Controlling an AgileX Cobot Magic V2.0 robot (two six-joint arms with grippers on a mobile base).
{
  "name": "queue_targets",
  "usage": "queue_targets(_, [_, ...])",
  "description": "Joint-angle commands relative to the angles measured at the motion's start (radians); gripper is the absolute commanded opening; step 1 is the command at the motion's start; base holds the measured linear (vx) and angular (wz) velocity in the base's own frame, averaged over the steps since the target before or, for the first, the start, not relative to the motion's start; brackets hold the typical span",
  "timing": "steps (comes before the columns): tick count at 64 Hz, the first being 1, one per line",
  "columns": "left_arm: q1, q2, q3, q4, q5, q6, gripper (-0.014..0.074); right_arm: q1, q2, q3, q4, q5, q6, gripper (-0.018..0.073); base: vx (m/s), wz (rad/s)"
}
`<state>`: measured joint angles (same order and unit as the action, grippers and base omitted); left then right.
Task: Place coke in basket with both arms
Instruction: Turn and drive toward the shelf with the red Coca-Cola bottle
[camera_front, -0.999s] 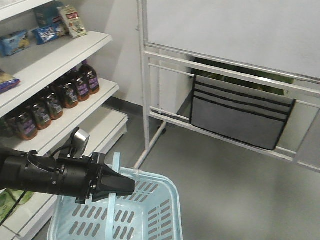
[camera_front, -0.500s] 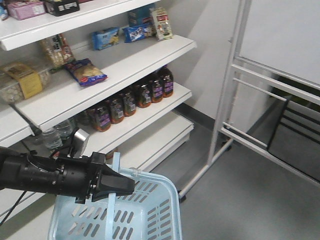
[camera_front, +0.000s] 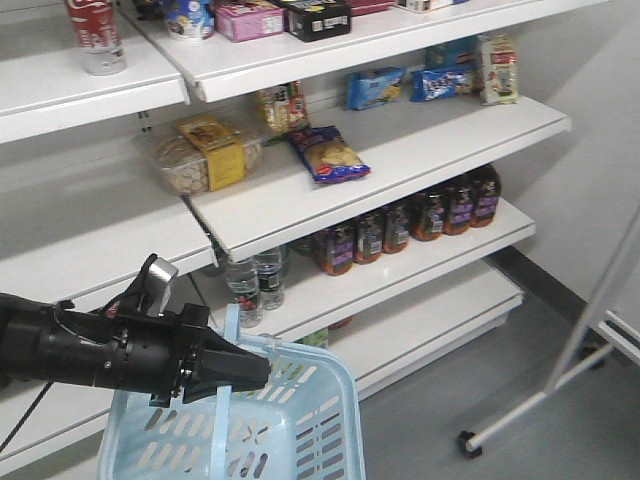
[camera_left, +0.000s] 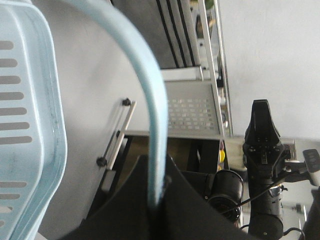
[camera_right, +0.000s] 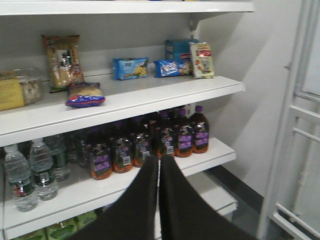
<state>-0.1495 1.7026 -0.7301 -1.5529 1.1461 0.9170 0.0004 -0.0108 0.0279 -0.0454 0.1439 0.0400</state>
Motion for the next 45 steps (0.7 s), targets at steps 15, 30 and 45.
queue_targets(15, [-0.004,-0.046,-0.016,-0.063,0.087,0.008,-0.0006,0.0,-0.018,0.011,-0.01,-0.077,-0.004,-0.0009,0.12,0.55])
queue_targets(30, [-0.004,-0.046,-0.016,-0.063,0.087,0.008,-0.0006,0.0,-0.018,0.011,-0.01,-0.077,-0.004,-0.0009,0.11,0.51])
queue_targets(45, [-0.004,-0.046,-0.016,-0.063,0.087,0.008,-0.0006,0.0,-0.018,0.011,-0.01,-0.077,-0.004,-0.0009,0.1,0.44])
